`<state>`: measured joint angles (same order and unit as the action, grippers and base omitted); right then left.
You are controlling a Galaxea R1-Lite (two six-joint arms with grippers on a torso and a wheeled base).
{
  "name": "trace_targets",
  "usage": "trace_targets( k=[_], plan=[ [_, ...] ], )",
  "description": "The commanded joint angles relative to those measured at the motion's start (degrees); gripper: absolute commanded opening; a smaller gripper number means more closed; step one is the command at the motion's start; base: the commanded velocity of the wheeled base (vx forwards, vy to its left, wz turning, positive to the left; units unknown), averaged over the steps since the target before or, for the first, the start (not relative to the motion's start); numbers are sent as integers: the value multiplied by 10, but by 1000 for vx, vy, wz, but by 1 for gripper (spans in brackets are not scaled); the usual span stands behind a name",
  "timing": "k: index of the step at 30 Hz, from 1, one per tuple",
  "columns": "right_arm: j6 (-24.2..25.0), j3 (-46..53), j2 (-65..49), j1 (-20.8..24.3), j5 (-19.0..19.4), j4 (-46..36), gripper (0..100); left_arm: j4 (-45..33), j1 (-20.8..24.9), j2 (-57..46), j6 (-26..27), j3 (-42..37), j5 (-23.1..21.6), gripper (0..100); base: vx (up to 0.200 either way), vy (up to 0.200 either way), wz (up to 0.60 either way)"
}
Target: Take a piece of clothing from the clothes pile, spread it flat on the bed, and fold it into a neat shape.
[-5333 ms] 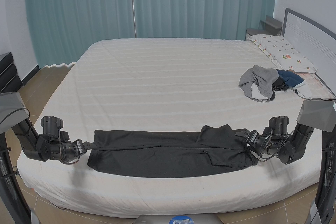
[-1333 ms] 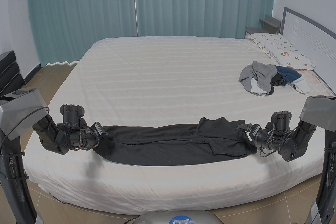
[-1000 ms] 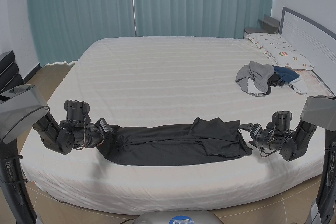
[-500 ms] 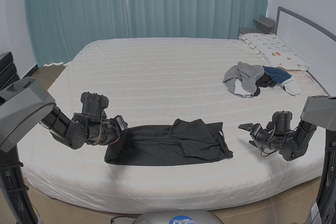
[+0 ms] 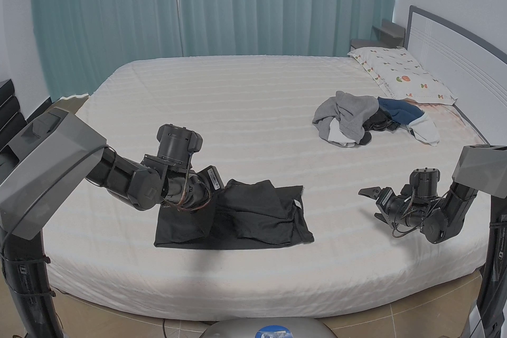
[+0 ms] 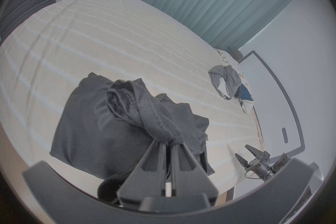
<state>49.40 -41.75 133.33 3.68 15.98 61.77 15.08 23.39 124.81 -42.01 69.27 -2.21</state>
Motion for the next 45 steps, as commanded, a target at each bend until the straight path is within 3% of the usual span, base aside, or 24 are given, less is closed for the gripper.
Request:
trace_targets(
  k=[1, 11, 15, 23, 24, 31, 35, 41, 45],
  plan=[
    [-1, 0, 1, 1, 0, 0, 100, -6, 17, 28, 0, 25, 3, 0, 0, -200, 0],
    [-1, 1, 3, 2, 0, 0, 100, -58, 51, 86, 0, 128, 38, 0, 0, -200, 0],
    [-1, 1, 3, 3, 0, 0, 100, -67, 63, 130, -2, 180, 76, 0, 0, 0, 0],
    [-1, 1, 5, 3, 0, -1, 100, -80, 66, 147, -7, 199, 79, 0, 0, 0, 0],
    [-1, 1, 5, 3, 0, 0, 100, -80, 66, 144, -16, 201, 82, 100, 0, 0, 0],
    [-1, 2, 5, 4, 0, -1, 100, -94, 62, 119, -46, 193, 82, 100, 0, 0, 0],
    [-1, 3, 5, 4, 0, -1, 100, -95, 46, 68, -68, 148, 68, 100, 0, 0, 0],
    [-1, 4, 5, 5, 0, -1, 100, -93, 12, -13, -87, 81, 19, 100, 0, 0, 0],
    [-1, 5, 5, 6, 0, -1, 100, -92, -41, -63, -125, 23, -36, 100, 0, 0, 0]
  ],
)
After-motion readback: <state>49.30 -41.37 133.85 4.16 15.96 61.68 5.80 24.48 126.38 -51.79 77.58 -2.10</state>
